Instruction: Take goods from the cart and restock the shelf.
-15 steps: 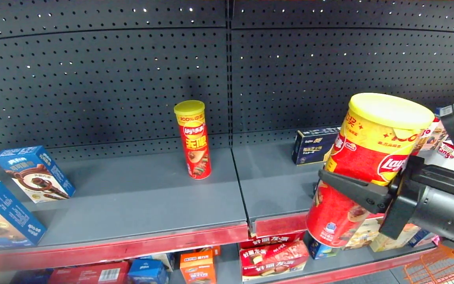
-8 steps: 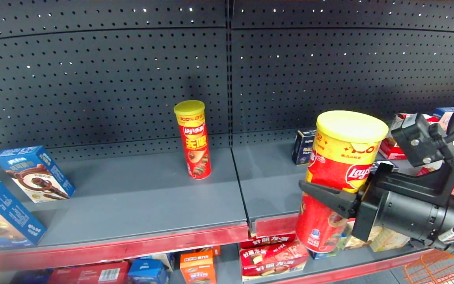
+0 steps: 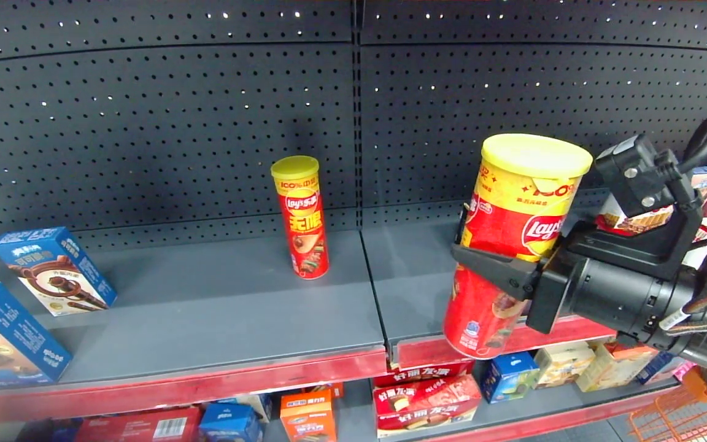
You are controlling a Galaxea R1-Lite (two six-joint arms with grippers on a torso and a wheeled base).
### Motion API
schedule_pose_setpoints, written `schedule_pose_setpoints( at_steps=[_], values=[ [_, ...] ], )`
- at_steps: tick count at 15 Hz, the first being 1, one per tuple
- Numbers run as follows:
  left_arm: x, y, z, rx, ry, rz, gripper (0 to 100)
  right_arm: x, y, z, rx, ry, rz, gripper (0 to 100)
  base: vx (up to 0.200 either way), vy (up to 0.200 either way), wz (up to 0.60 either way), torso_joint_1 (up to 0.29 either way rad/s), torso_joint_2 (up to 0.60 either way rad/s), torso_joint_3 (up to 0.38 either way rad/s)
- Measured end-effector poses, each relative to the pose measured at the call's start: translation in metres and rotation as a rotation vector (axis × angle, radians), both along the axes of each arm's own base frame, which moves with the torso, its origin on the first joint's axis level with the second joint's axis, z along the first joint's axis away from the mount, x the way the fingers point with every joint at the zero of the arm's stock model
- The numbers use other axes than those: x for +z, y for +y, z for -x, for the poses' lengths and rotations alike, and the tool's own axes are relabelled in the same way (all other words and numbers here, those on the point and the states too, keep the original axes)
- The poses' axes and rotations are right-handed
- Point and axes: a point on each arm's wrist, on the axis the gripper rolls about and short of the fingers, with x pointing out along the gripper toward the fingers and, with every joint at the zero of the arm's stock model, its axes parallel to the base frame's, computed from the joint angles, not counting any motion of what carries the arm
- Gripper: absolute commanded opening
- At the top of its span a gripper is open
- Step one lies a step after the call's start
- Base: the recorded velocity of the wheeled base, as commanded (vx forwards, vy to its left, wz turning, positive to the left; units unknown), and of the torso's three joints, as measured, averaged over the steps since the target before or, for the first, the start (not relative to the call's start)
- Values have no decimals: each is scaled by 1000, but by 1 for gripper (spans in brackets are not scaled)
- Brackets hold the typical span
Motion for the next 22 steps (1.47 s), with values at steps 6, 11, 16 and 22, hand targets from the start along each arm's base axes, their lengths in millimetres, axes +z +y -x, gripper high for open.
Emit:
schedule_pose_setpoints(
  at_steps=[6,11,16,22],
  values=[
    [38,-3,-102,-117,131,-23,100,-5,-5,-12,-92,21,19,0,0,0,0,0,0,0],
    [38,-14,-210,-319,53,-6,100,-9,-10,-16,-121,36,30,0,0,0,0,0,0,0],
    [26,-24,-276,-487,-55,1,100,-13,-7,-16,-103,47,40,0,0,0,0,0,0,0],
    [4,-30,-311,-623,-116,-1,100,-15,-5,-21,-110,53,45,0,0,0,0,0,0,0]
  ],
)
